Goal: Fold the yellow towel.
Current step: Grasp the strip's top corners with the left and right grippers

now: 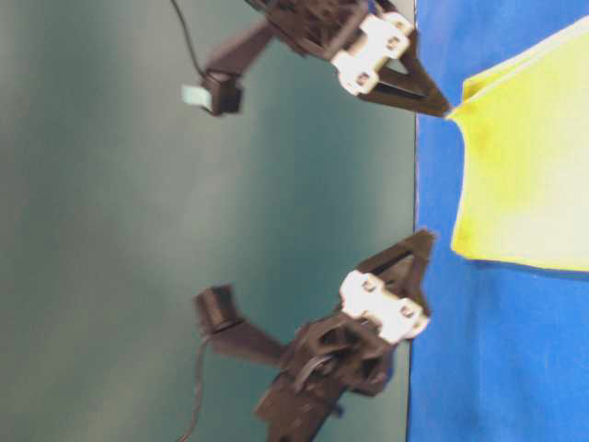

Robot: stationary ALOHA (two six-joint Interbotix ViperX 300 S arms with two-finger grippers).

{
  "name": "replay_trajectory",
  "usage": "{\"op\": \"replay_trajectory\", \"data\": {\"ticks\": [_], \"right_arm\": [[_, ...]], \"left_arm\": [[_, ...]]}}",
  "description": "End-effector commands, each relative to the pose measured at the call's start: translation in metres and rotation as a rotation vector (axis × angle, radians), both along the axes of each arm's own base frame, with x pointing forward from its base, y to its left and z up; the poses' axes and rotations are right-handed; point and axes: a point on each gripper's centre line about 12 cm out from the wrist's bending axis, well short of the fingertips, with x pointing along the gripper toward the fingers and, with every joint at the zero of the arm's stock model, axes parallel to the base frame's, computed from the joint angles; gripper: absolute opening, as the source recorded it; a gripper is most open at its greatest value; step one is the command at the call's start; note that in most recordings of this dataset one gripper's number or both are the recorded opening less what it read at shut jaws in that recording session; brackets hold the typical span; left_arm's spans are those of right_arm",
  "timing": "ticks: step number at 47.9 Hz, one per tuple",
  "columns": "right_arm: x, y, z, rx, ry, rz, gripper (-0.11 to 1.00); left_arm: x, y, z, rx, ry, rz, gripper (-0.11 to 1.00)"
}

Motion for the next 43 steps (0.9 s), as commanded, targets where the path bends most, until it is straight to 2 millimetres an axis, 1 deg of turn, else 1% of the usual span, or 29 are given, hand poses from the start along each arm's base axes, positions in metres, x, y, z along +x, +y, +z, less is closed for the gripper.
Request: {"op": "replay_trajectory", "data": {"ticks": [1,5,10,15,19,22,23,28,30,31,43], "right_arm": [[0.006,-0.009,-0.002,-0.005,-0.003,-0.010,0.65],[0.004,-0.016,-0.010,0.000,0.016,-0.025,0.65],[-0.001,-0.024,-0.014,-0.002,0.031,-0.042,0.65],[-0.004,-0.027,-0.017,-0.002,0.041,-0.047,0.65],[-0.005,-0.026,-0.020,-0.001,0.048,-0.042,0.61],[-0.005,-0.024,-0.021,0.000,0.049,-0.038,0.52],[-0.005,-0.023,-0.022,0.000,0.049,-0.036,0.48],[-0.004,-0.019,-0.023,0.000,0.039,-0.025,0.18],[-0.004,-0.018,-0.023,0.001,0.032,-0.024,0.06],[-0.004,-0.017,-0.023,0.003,0.029,-0.024,0.02],[-0.004,-0.014,-0.025,0.013,0.008,-0.028,0.01]], "left_arm": [[0.009,0.010,0.003,0.012,-0.032,0.015,0.82],[0.011,0.017,-0.008,0.006,-0.016,0.029,0.82],[0.013,0.025,-0.019,-0.001,0.001,0.043,0.82],[0.015,0.026,-0.032,-0.011,0.024,0.044,0.79],[0.018,0.025,-0.040,-0.009,0.041,0.034,0.68],[0.021,0.022,-0.044,-0.001,0.051,0.018,0.51],[0.022,0.022,-0.043,0.002,0.049,0.014,0.45],[0.024,0.020,-0.043,0.009,0.050,0.004,0.16],[0.024,0.019,-0.043,0.010,0.051,0.002,0.07],[0.024,0.019,-0.043,0.012,0.052,0.000,0.04],[0.019,0.018,-0.045,0.005,0.067,0.002,0.04]]}}
